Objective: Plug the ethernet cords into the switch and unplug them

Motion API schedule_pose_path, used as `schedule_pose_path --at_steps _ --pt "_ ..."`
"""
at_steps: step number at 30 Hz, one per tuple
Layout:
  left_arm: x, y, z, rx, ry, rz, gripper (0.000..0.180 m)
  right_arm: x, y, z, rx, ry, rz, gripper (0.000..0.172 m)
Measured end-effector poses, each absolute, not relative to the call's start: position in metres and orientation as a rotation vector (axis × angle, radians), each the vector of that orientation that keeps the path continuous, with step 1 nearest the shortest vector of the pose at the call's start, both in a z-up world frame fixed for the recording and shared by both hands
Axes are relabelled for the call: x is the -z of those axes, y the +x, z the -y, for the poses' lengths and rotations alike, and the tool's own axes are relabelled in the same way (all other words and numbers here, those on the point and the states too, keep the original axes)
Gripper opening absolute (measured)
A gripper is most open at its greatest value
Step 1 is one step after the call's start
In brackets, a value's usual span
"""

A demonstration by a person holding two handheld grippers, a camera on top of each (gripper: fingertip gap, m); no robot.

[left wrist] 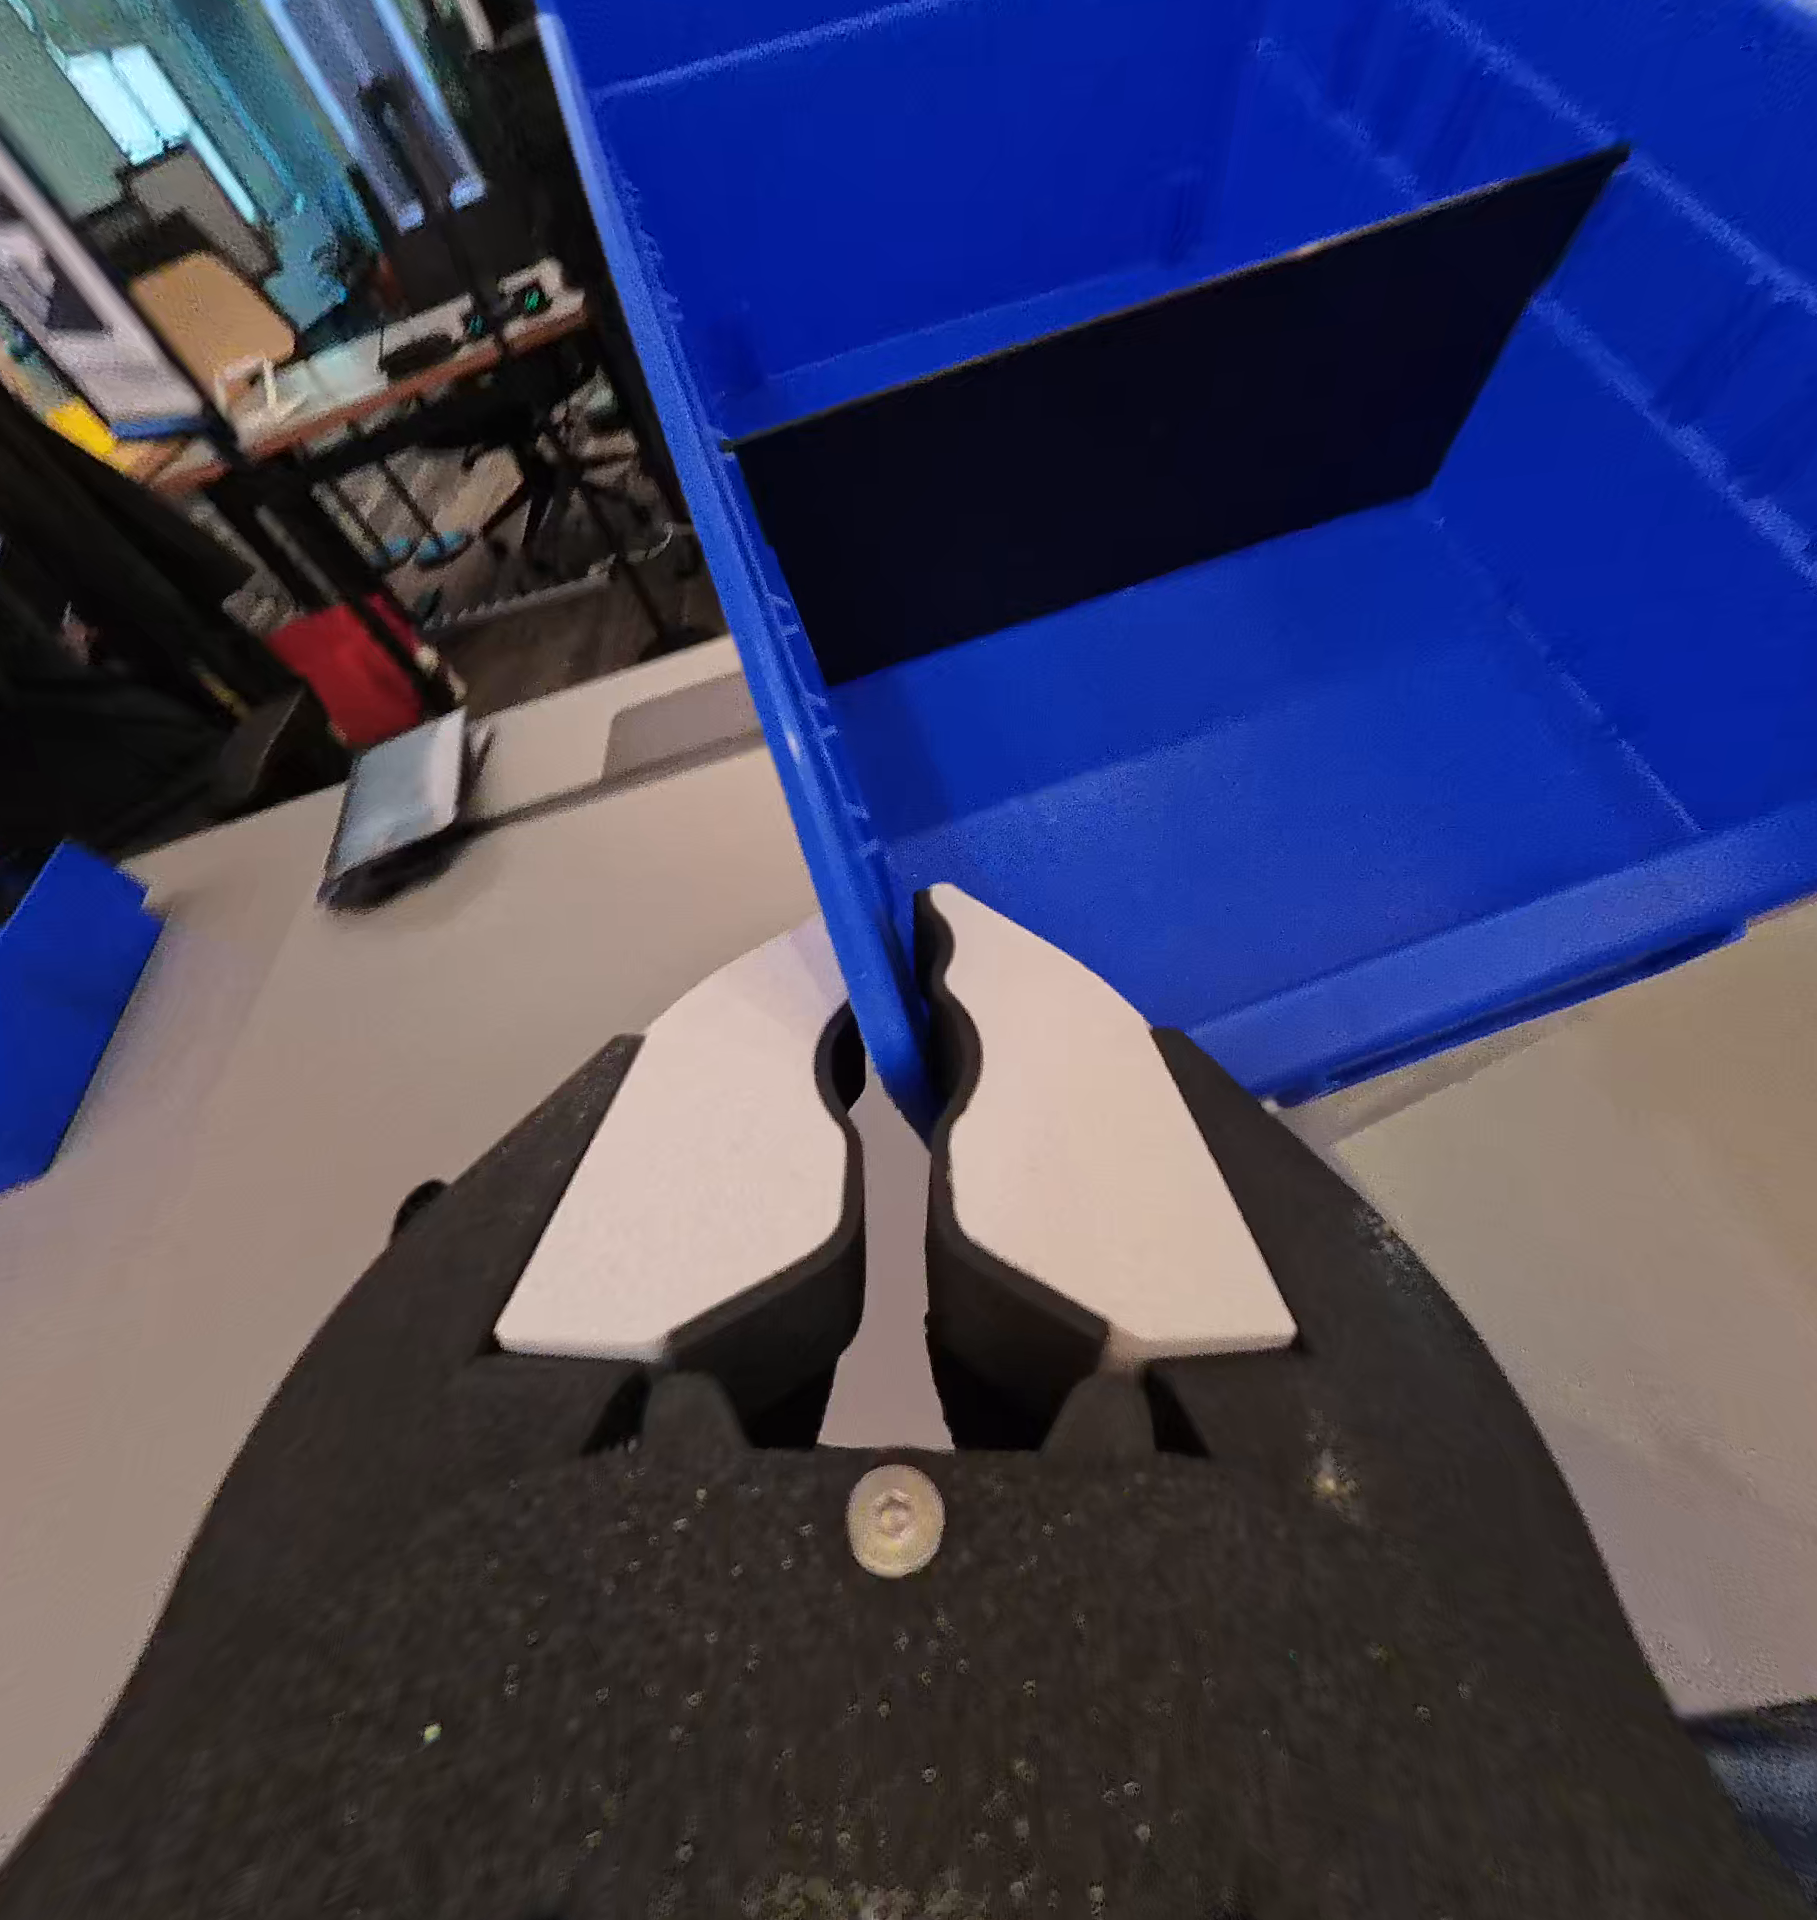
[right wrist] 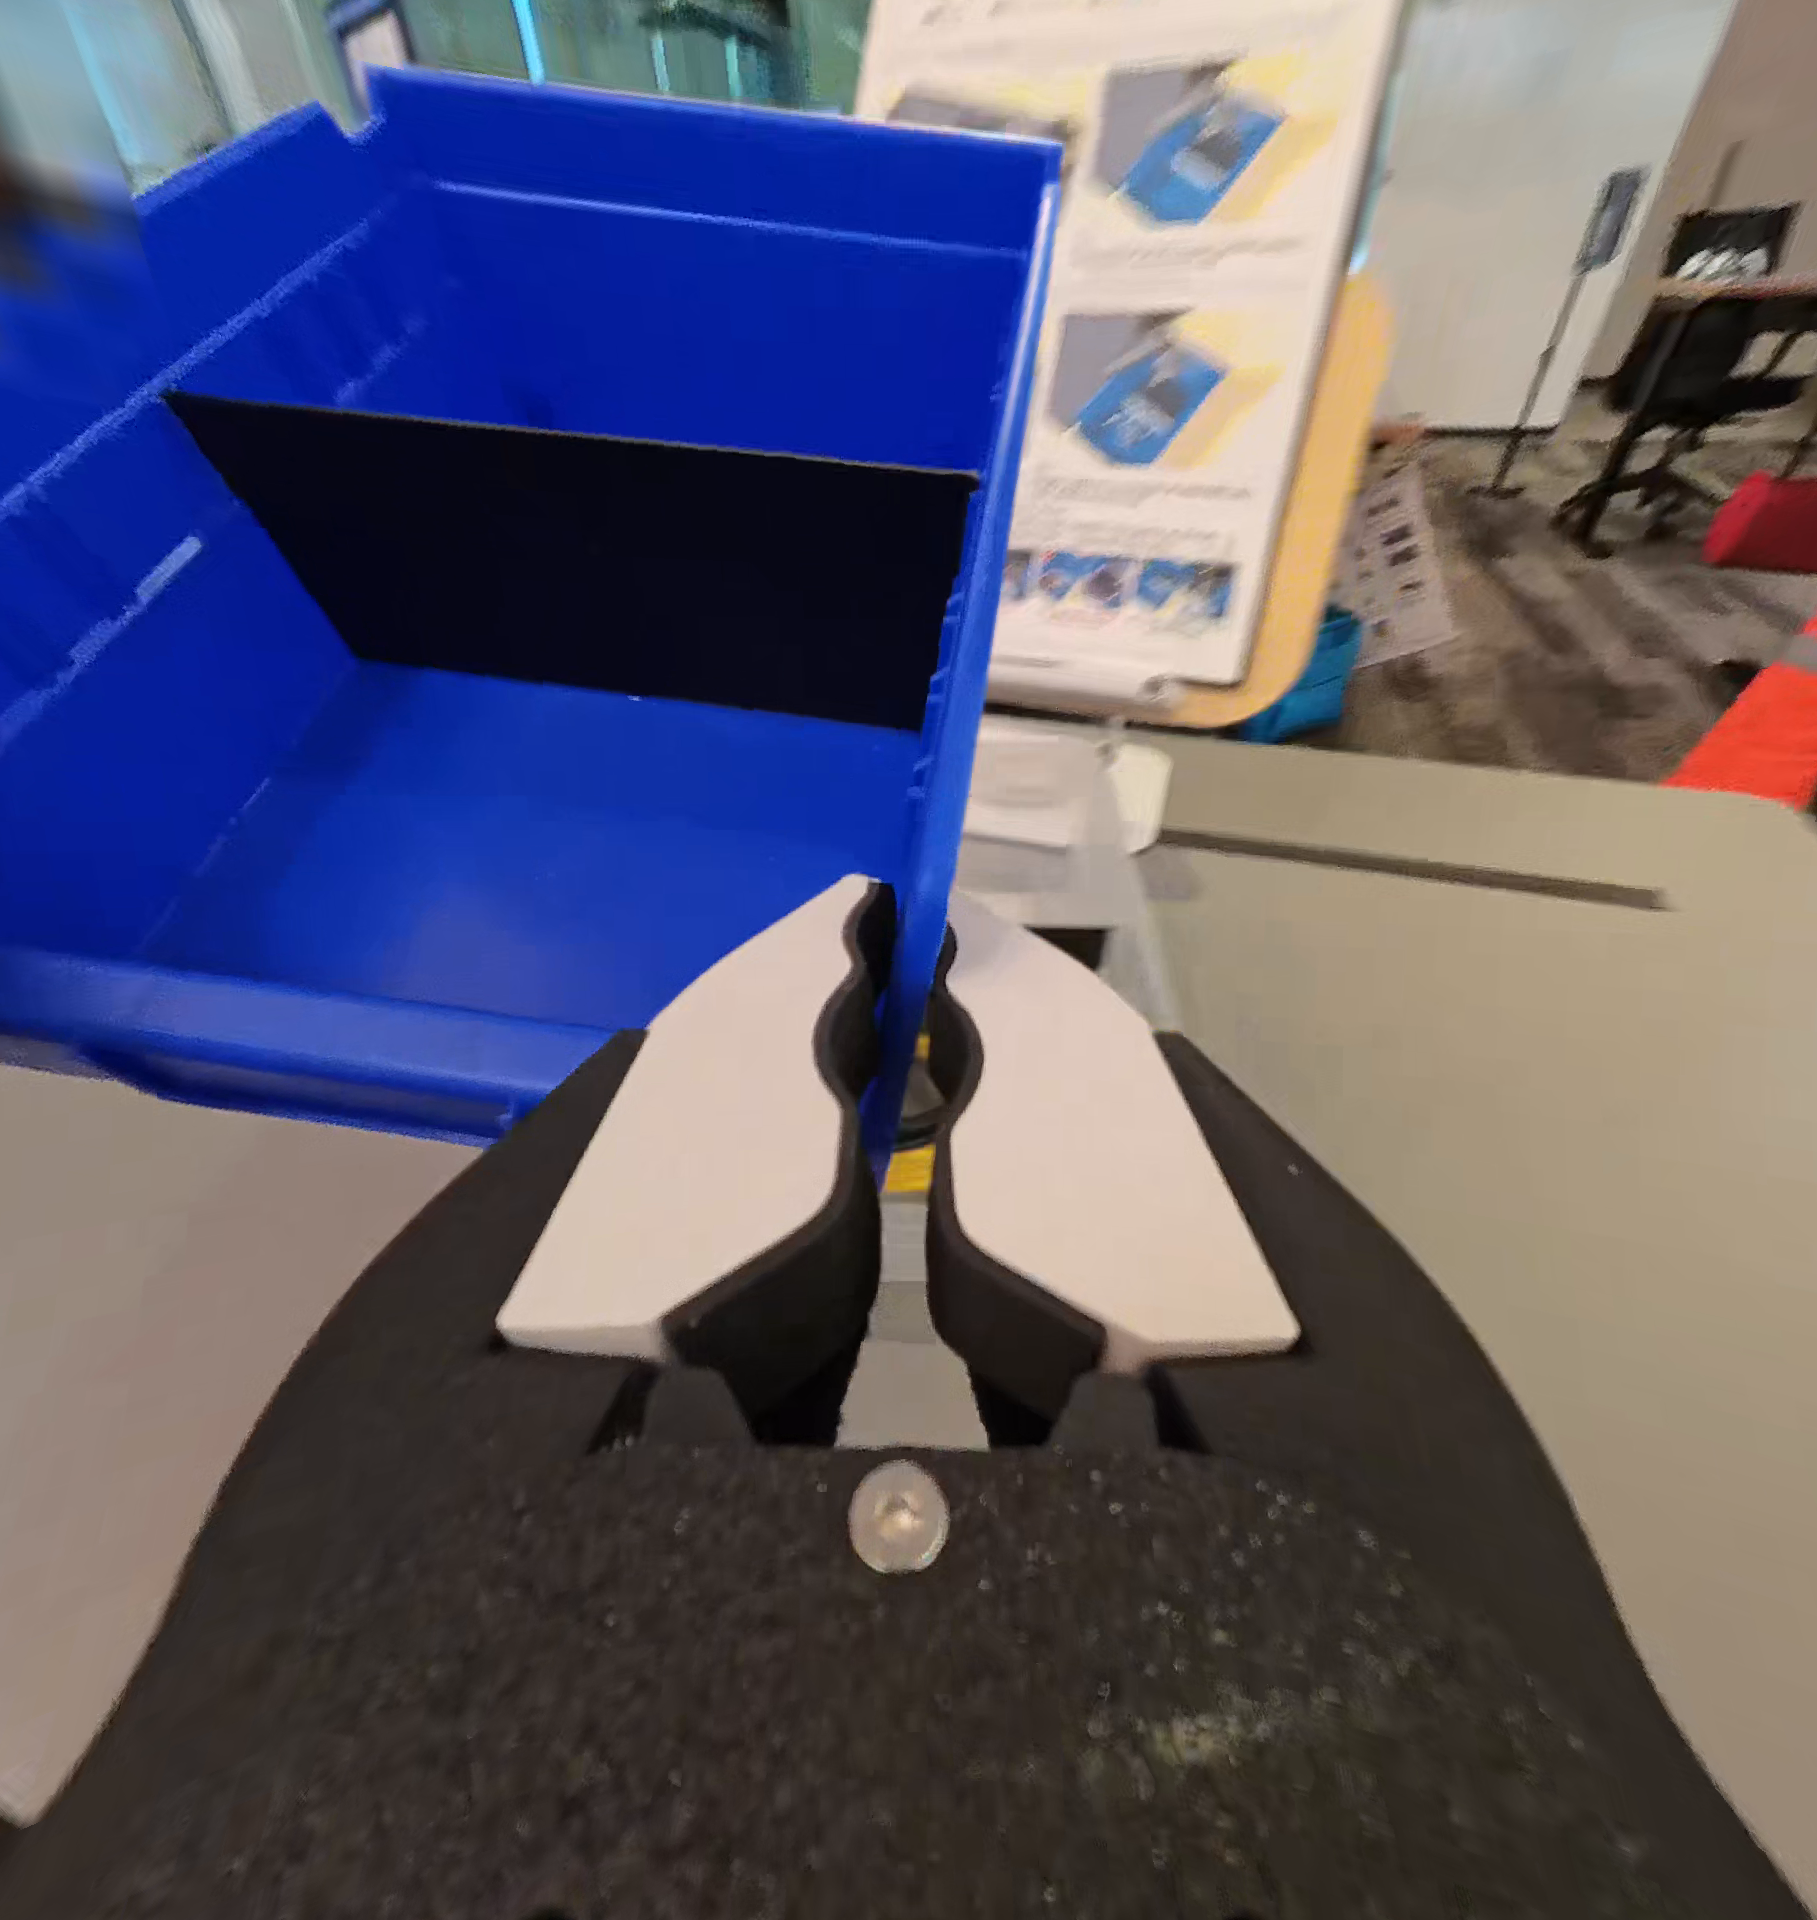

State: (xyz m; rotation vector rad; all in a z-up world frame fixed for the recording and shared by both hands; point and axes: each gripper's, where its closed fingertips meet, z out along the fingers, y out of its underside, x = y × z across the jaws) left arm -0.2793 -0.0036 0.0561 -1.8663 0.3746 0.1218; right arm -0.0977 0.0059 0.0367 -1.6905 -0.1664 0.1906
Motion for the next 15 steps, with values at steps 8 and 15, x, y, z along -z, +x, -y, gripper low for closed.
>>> schedule_pose_path --at_steps 8,15 --pt "-0.029 -0.065 -0.042 0.107 -1.878 -0.553 0.007 -0.038 0.113 -0.015 0.020 -1.788 -0.022 0.003" --pt "0.067 0.066 -0.046 0.175 -1.993 -0.653 0.011 0.057 0.250 -0.019 -0.018 -1.998 -0.169 0.003"
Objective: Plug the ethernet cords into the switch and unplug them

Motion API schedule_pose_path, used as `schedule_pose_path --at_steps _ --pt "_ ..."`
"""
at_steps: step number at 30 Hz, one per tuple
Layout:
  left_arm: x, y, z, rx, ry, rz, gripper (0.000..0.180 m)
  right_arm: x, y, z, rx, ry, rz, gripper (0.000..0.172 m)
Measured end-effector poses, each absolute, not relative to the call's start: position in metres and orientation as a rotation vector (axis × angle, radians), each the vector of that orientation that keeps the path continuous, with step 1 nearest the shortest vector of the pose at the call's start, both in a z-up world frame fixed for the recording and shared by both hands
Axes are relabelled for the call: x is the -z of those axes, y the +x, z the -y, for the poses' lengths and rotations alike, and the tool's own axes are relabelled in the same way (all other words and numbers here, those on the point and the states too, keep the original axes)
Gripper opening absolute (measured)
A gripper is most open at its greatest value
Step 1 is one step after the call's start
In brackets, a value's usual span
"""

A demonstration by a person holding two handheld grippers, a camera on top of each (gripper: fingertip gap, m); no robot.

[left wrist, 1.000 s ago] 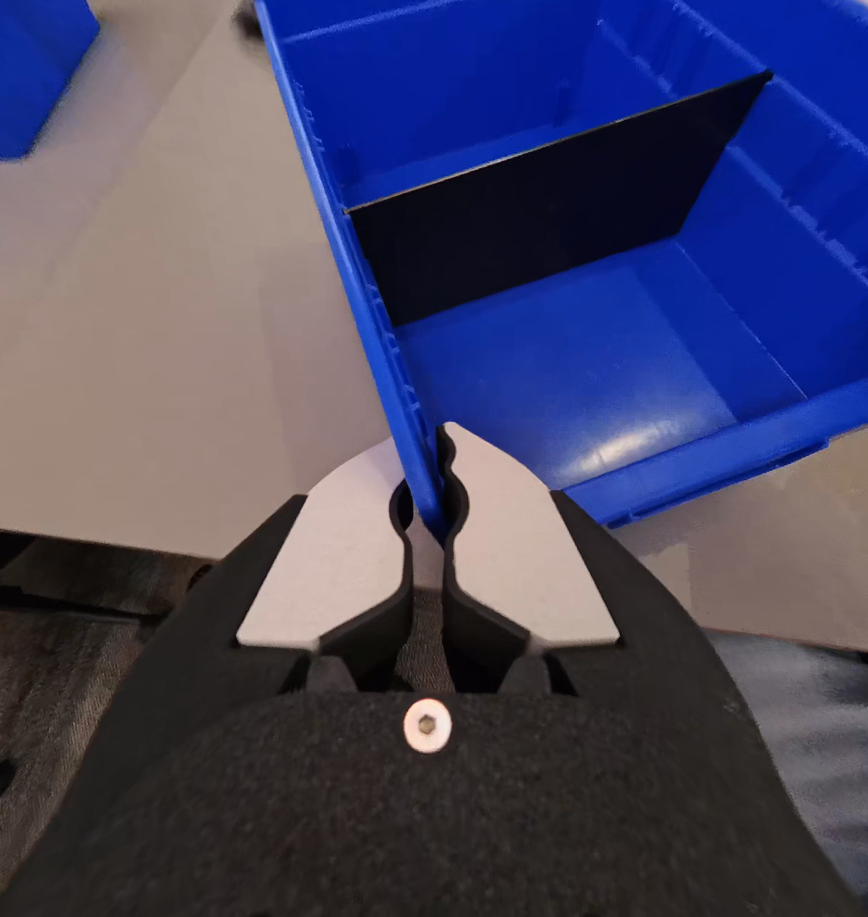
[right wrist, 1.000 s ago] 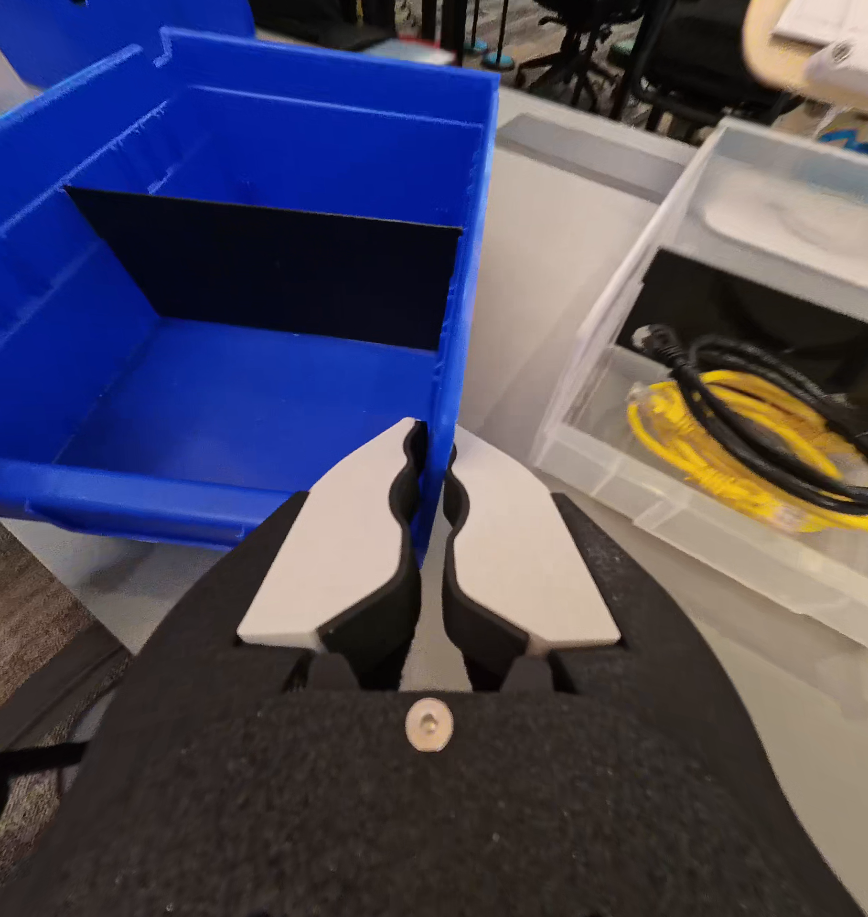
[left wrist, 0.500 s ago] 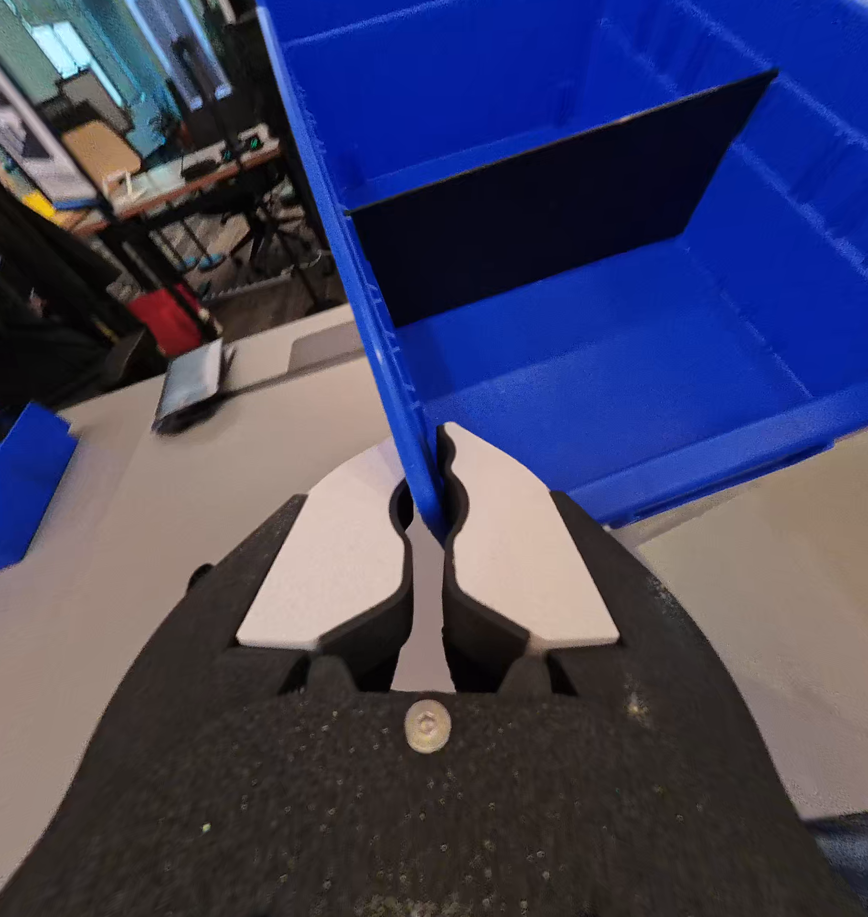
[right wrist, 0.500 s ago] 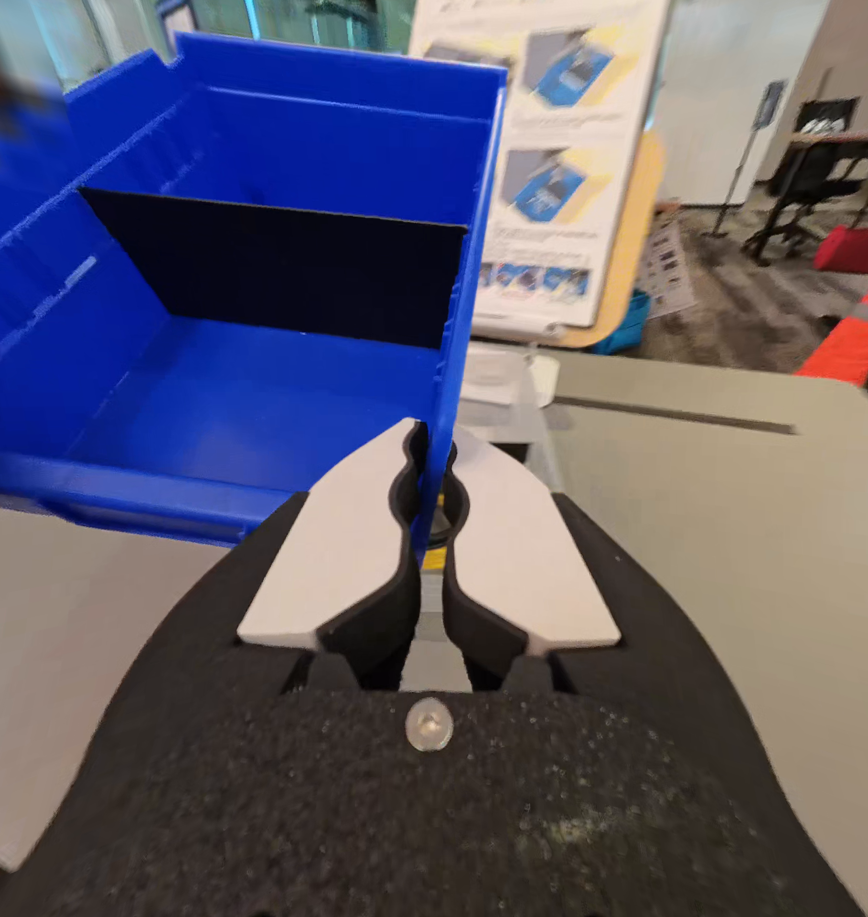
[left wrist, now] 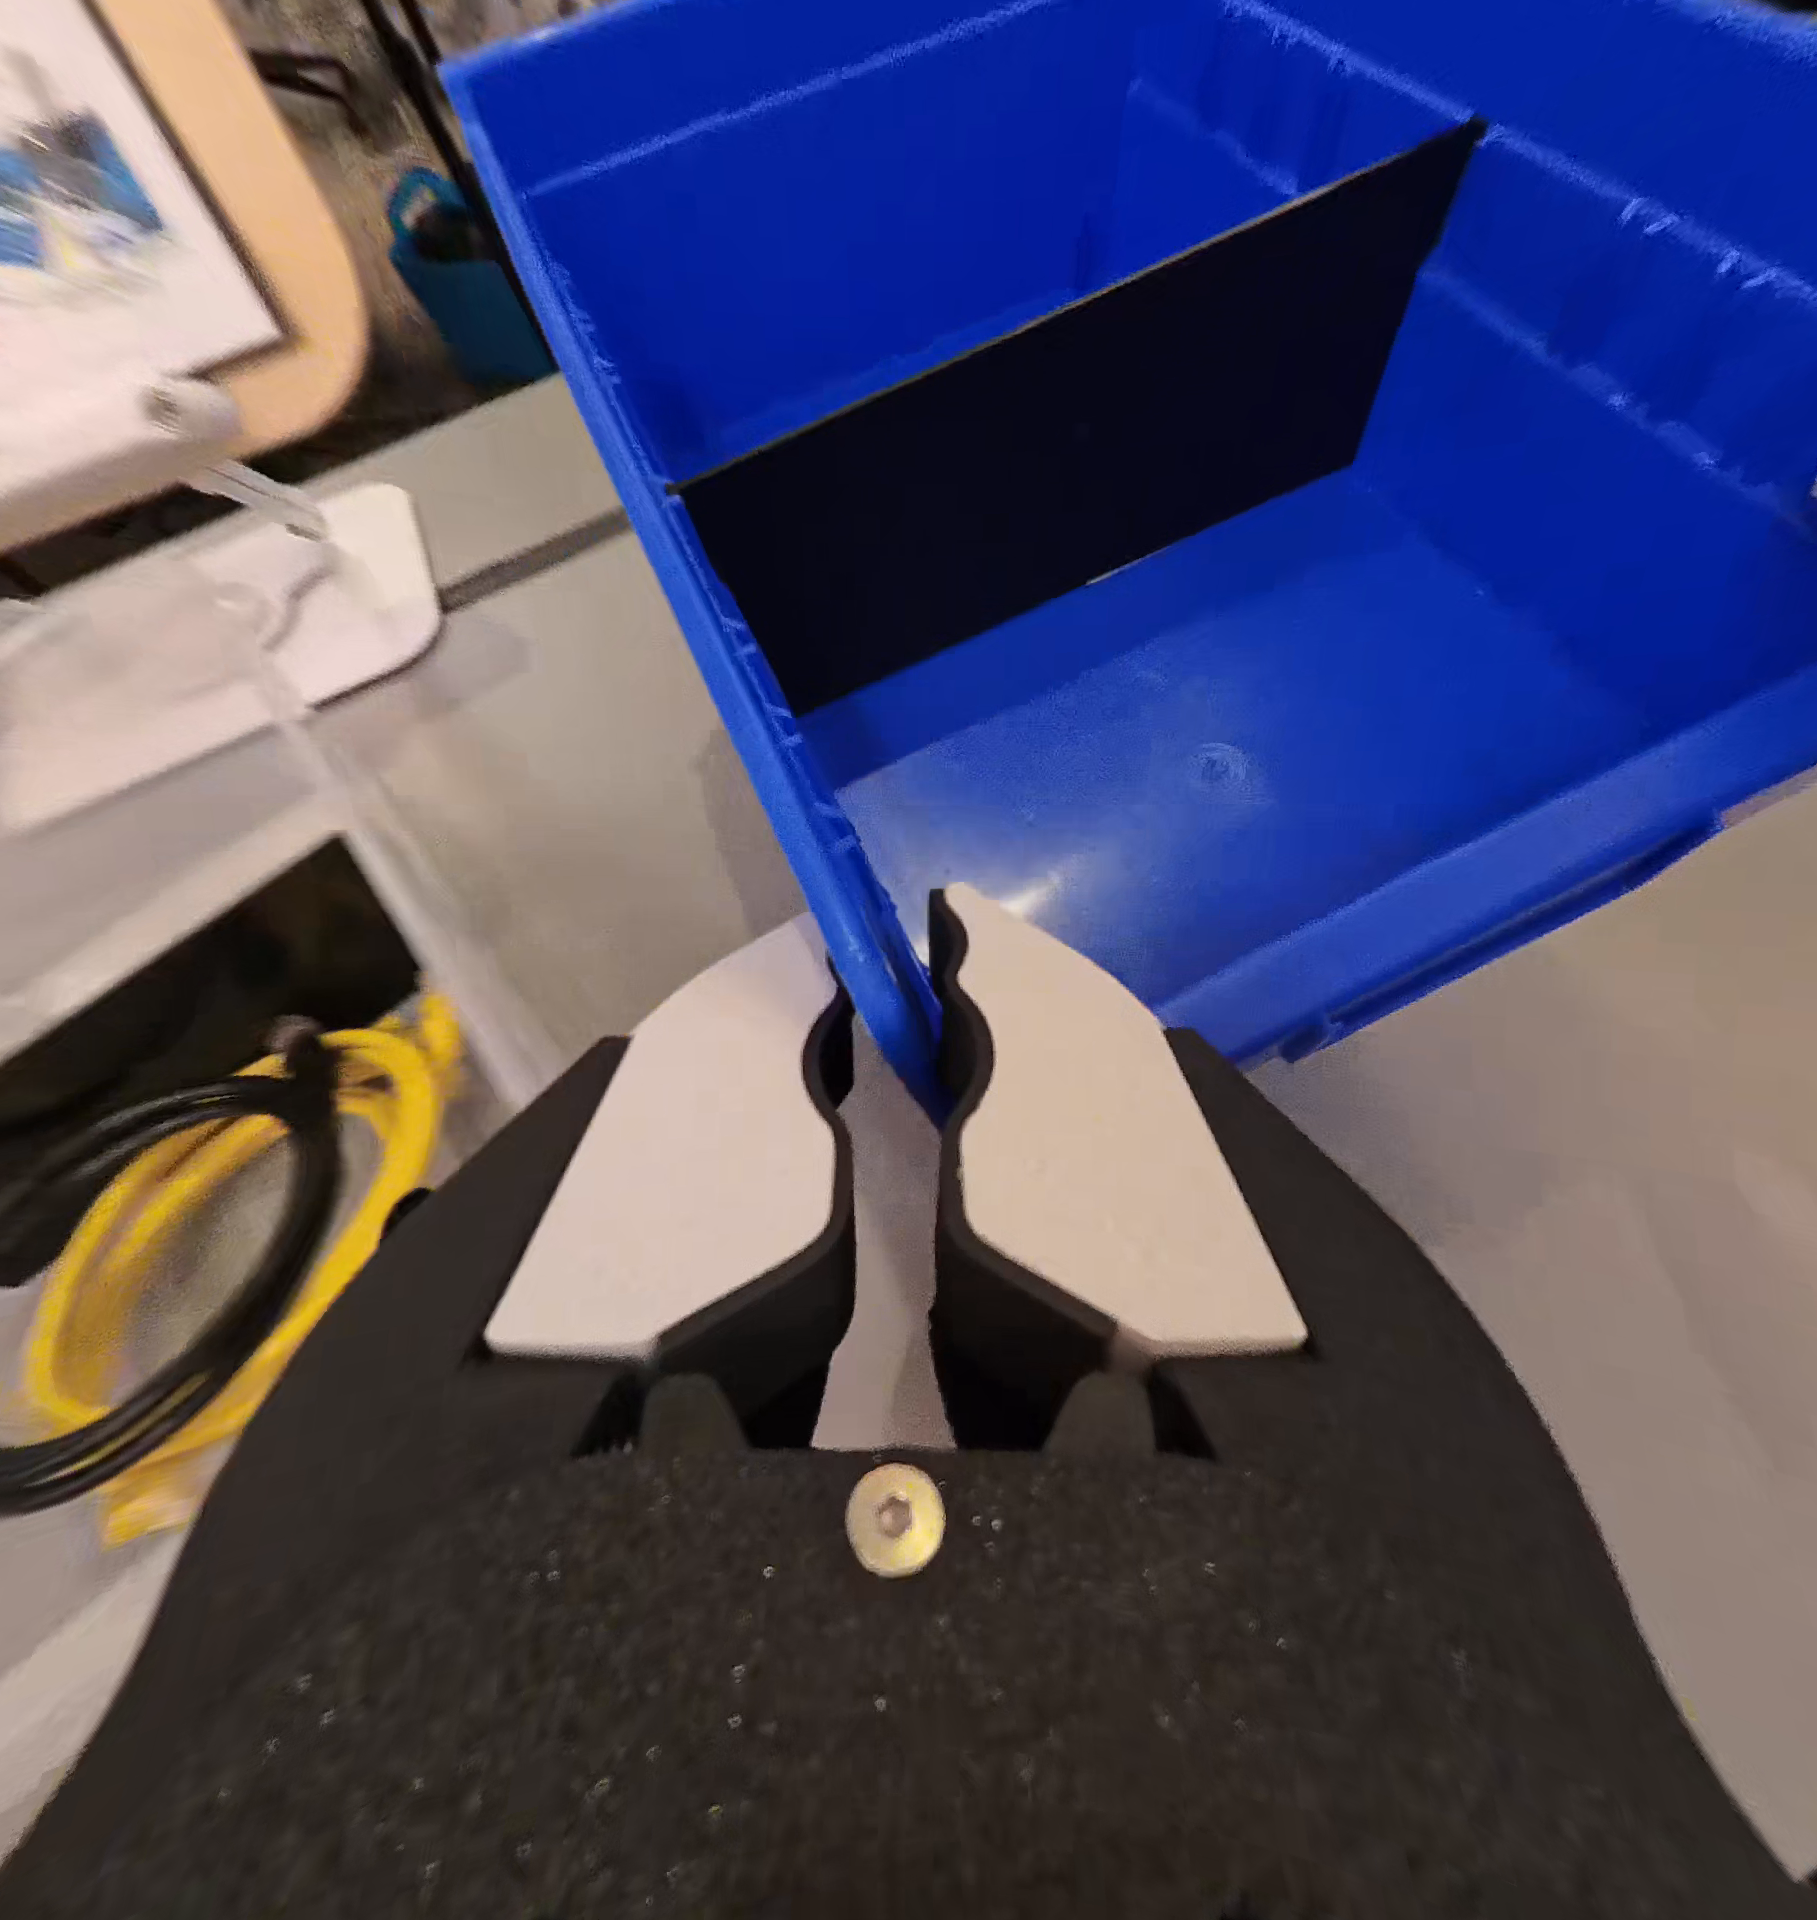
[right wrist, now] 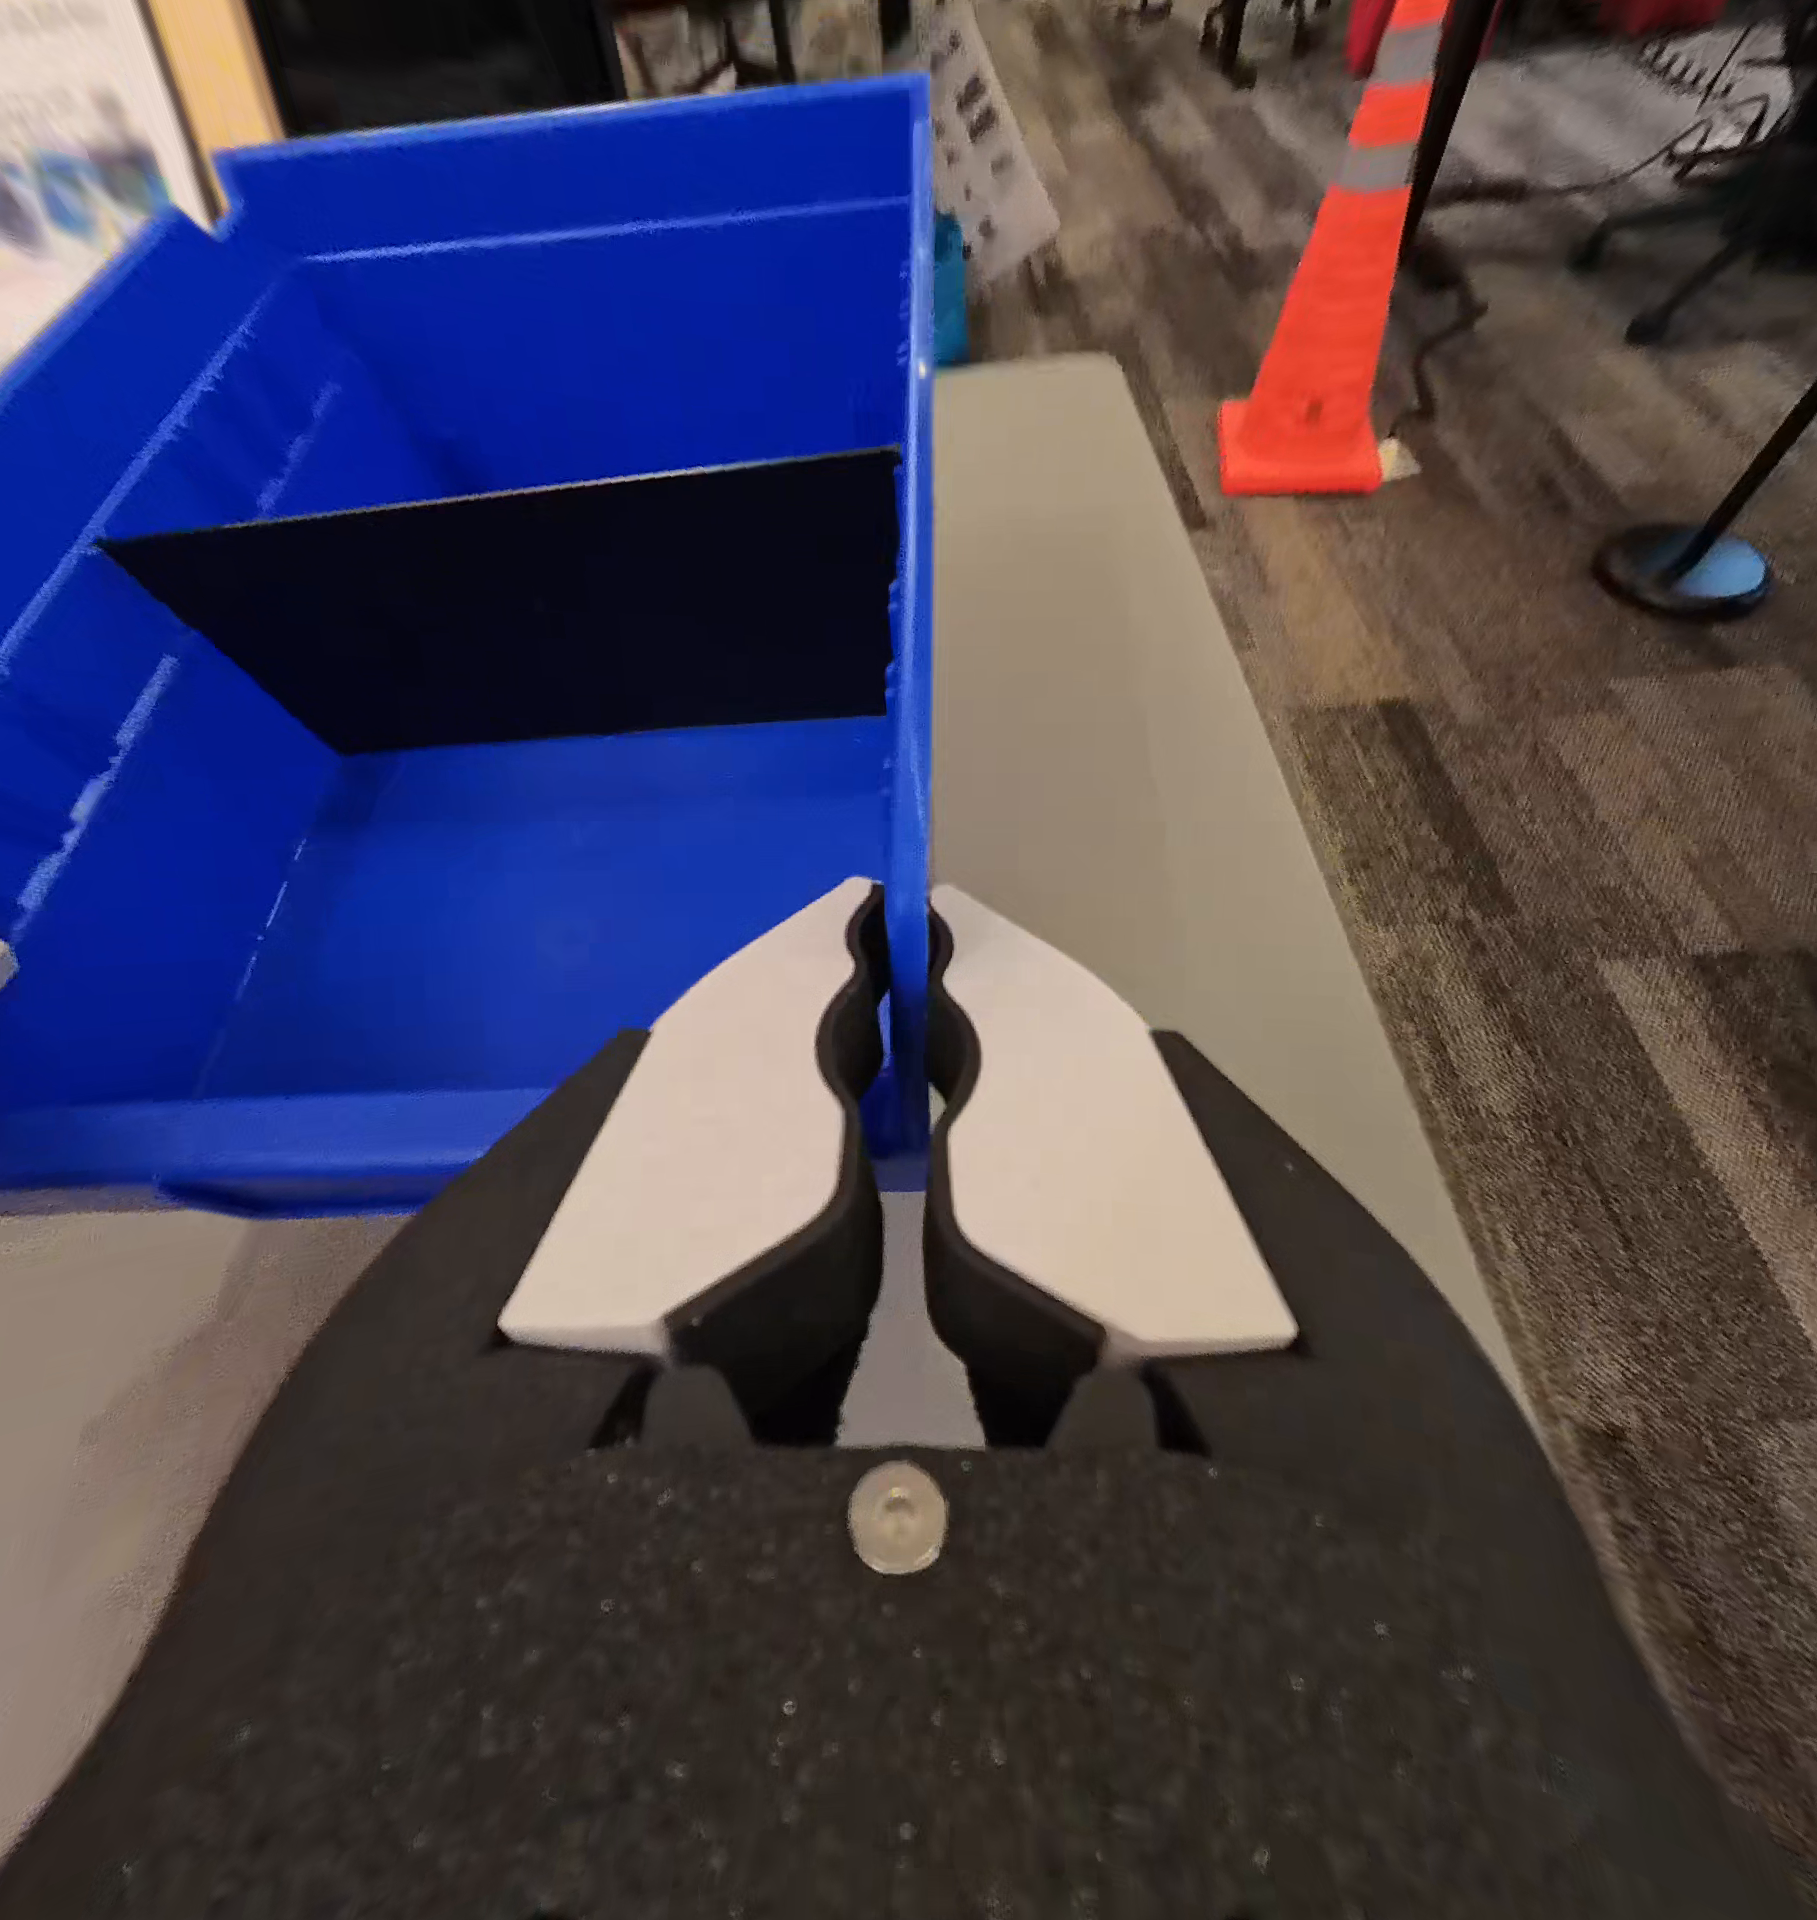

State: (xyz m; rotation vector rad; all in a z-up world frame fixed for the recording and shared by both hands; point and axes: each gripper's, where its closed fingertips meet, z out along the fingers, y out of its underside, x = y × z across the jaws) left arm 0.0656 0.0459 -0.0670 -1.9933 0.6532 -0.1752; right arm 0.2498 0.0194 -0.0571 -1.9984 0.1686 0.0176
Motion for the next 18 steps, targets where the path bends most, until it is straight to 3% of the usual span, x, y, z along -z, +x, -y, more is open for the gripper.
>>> schedule_pose_path --at_steps 8,11,13,14,17,18 --pt "0.137 0.084 -0.044 0.277 -2.067 -0.608 0.016 0.123 0.272 -0.029 -0.043 -2.105 -0.142 0.003" --pt "0.139 0.086 -0.040 0.376 -2.075 -0.608 0.030 0.137 0.269 -0.027 -0.015 -2.082 -0.146 0.004" --pt "0.133 0.094 -0.024 0.583 -2.126 -0.617 0.054 0.129 0.271 -0.026 0.104 -2.038 -0.050 0.015" --pt "0.122 0.097 -0.012 0.730 -2.124 -0.599 0.059 0.118 0.275 -0.026 0.177 -2.014 -0.018 0.024" --pt "0.068 0.080 0.021 1.211 -2.019 -0.491 0.076 0.072 0.276 -0.019 0.335 -1.902 0.037 0.031" --pt "0.050 0.062 0.025 1.282 -1.962 -0.471 0.072 0.057 0.268 -0.015 0.330 -1.861 0.065 0.036"
